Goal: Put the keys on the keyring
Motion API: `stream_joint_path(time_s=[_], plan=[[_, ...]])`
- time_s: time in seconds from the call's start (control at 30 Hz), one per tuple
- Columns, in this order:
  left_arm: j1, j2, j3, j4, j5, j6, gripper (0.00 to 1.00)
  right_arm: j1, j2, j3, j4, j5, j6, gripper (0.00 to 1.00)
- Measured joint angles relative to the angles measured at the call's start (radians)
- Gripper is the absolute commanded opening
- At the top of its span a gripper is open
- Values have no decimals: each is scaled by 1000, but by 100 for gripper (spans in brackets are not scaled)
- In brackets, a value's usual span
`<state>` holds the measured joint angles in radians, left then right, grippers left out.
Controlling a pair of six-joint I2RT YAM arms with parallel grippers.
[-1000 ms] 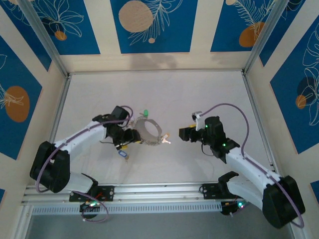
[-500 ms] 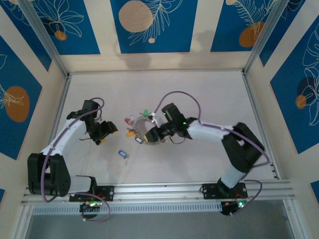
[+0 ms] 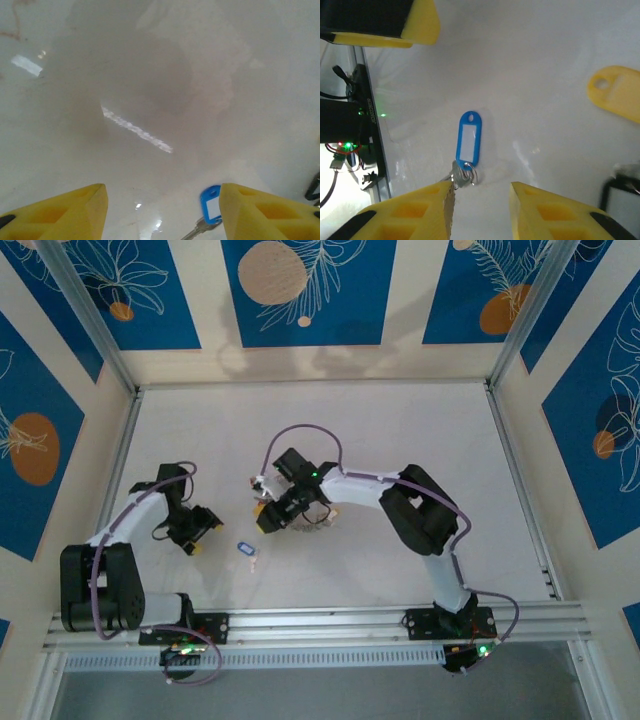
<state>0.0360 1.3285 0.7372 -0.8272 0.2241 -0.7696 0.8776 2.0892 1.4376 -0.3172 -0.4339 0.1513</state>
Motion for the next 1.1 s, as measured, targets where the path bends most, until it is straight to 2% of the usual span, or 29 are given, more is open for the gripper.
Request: stream_joint_path(time_s=[0.33, 0.77, 0.93, 1.1], plan=[[3, -17, -97, 39, 47, -60, 59, 61, 122, 128, -165, 26, -184, 40], [3, -9, -98, 77, 111, -79, 58, 104, 142, 162, -200, 65, -287, 38], [3, -9, -98, 80, 113, -89, 57, 132, 140, 171, -203, 148, -342, 24], [3, 0, -98, 79, 115, -89, 56, 148, 138, 169, -189, 192, -381, 15]])
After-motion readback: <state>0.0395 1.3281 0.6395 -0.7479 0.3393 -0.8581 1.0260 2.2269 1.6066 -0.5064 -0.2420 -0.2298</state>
